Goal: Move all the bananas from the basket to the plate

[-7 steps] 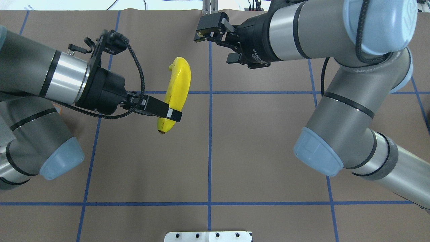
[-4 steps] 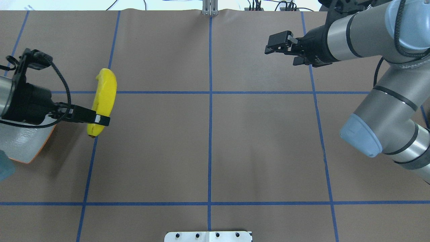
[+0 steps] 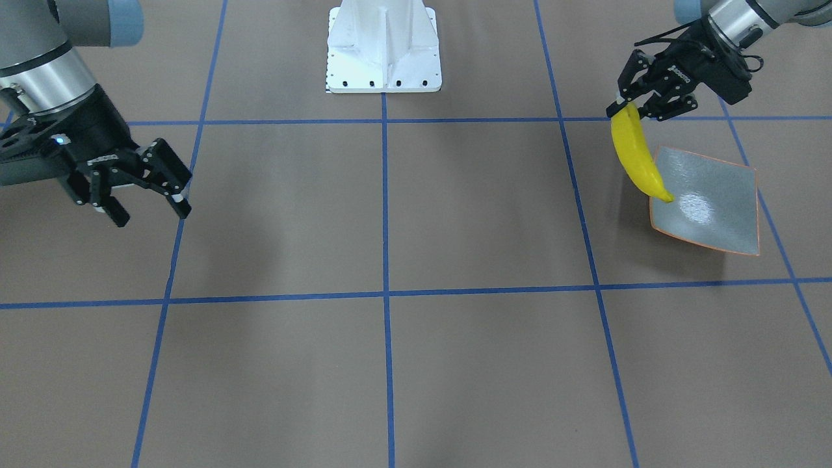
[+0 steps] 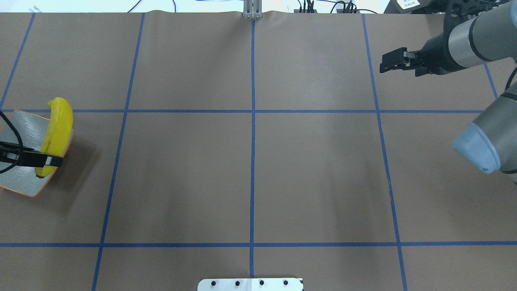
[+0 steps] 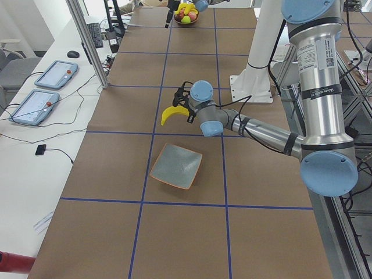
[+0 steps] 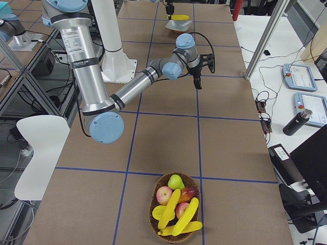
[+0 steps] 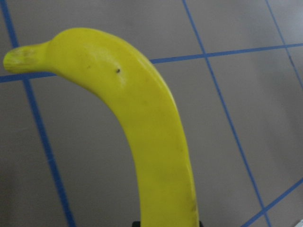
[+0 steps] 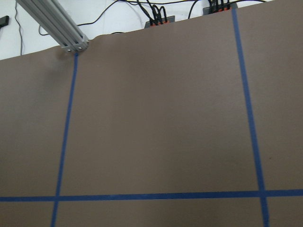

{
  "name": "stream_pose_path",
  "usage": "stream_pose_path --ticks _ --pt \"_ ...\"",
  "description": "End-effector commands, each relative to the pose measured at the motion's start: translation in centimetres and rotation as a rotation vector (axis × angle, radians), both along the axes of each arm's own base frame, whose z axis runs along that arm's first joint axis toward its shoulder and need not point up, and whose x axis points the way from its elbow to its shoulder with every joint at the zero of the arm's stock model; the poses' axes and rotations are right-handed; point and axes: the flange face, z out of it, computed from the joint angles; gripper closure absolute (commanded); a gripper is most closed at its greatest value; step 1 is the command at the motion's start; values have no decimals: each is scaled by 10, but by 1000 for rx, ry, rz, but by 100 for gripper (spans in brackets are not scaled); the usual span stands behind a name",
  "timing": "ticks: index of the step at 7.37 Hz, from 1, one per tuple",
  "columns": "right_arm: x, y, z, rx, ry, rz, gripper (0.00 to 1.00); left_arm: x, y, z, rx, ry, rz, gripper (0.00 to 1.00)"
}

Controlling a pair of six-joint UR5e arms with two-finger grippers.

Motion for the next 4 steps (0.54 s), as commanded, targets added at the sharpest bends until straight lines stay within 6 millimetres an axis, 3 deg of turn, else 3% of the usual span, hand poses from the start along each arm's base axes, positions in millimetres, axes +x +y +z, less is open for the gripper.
stream_pose_path --ticks 1,4 --pt "66 -13 76 61 114 -129 0 -9 -3 66 15 -126 -19 100" --pt "146 -34 153 147 154 -285 0 -6 -14 125 16 -233 -27 100"
